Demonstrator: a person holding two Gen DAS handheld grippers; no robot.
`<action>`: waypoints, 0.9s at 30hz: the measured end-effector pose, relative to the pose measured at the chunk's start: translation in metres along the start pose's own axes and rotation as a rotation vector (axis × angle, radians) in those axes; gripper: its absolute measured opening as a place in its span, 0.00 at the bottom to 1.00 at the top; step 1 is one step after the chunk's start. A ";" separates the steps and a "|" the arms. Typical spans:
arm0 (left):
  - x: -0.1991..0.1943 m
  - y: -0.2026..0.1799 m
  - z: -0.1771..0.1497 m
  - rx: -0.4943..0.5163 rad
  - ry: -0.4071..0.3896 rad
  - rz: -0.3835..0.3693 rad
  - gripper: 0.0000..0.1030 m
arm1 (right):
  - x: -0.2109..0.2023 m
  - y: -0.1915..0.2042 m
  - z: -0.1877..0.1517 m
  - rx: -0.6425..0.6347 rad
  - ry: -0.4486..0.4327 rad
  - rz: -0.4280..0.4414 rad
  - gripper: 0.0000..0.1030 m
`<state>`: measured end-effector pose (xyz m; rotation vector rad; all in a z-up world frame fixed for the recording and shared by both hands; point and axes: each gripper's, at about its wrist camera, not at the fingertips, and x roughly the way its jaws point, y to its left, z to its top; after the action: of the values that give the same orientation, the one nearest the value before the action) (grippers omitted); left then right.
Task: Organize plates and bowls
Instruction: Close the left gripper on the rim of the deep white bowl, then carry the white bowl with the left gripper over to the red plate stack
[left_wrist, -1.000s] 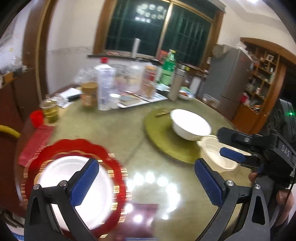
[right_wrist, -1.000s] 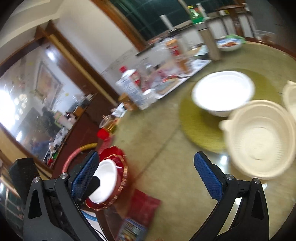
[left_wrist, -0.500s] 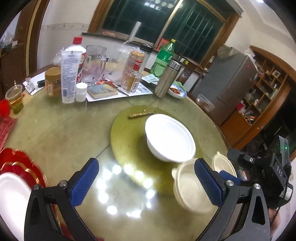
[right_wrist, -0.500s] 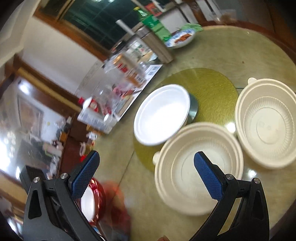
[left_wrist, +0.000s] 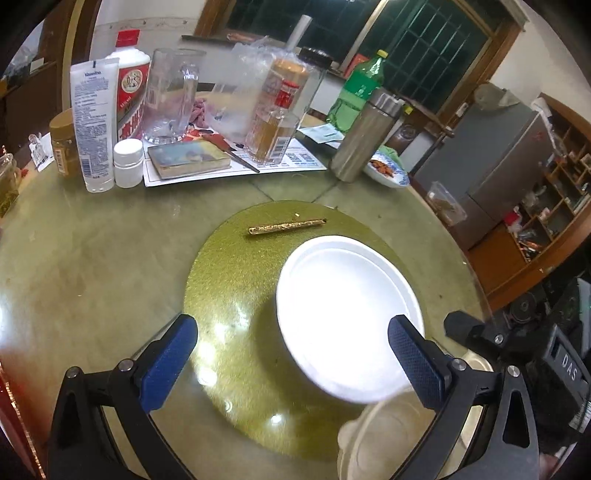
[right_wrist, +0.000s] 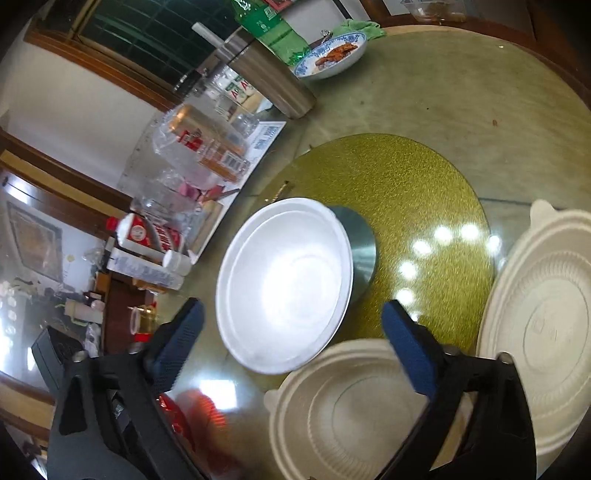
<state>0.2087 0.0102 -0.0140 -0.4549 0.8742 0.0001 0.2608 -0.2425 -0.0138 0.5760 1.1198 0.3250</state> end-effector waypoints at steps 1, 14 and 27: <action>0.006 -0.001 0.000 -0.003 0.009 0.006 0.99 | 0.002 0.000 0.001 -0.004 0.003 -0.014 0.78; 0.056 -0.006 -0.003 0.084 0.116 0.122 0.10 | 0.037 -0.016 0.011 0.012 0.074 -0.128 0.07; -0.010 0.004 0.001 0.117 -0.052 0.142 0.10 | 0.005 0.029 -0.011 -0.096 -0.034 -0.070 0.07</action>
<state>0.2017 0.0158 -0.0075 -0.2817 0.8491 0.0907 0.2537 -0.2129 -0.0043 0.4552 1.0834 0.3062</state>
